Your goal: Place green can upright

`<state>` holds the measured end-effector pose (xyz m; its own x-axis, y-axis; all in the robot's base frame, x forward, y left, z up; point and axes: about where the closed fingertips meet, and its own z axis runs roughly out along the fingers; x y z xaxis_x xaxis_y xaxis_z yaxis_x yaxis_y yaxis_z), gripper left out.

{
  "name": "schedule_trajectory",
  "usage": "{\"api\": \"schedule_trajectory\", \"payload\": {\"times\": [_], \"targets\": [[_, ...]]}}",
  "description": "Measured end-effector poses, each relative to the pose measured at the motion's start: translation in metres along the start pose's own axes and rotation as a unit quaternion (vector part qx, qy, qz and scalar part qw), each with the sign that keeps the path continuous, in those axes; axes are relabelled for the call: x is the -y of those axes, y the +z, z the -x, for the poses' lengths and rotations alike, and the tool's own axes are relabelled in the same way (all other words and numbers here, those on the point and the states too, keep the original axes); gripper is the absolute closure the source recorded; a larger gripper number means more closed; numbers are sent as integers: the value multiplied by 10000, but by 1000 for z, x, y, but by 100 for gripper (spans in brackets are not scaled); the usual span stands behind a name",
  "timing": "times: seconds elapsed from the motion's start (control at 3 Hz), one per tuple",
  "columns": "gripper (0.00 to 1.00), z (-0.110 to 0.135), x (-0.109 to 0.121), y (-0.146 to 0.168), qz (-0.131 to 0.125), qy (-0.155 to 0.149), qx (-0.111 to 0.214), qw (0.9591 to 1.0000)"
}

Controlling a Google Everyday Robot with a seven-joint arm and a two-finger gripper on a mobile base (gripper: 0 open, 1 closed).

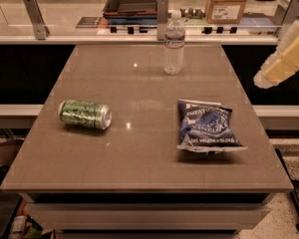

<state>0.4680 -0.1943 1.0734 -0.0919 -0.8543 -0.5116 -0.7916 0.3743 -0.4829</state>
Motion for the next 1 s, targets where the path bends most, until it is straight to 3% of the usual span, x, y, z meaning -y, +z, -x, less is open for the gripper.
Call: {"api": "schedule_trajectory", "payload": {"times": [0.67, 1.0], "targets": [[0, 49, -14, 50, 259, 351, 499, 9978], [0, 75, -28, 67, 320, 357, 656, 9967]]}}
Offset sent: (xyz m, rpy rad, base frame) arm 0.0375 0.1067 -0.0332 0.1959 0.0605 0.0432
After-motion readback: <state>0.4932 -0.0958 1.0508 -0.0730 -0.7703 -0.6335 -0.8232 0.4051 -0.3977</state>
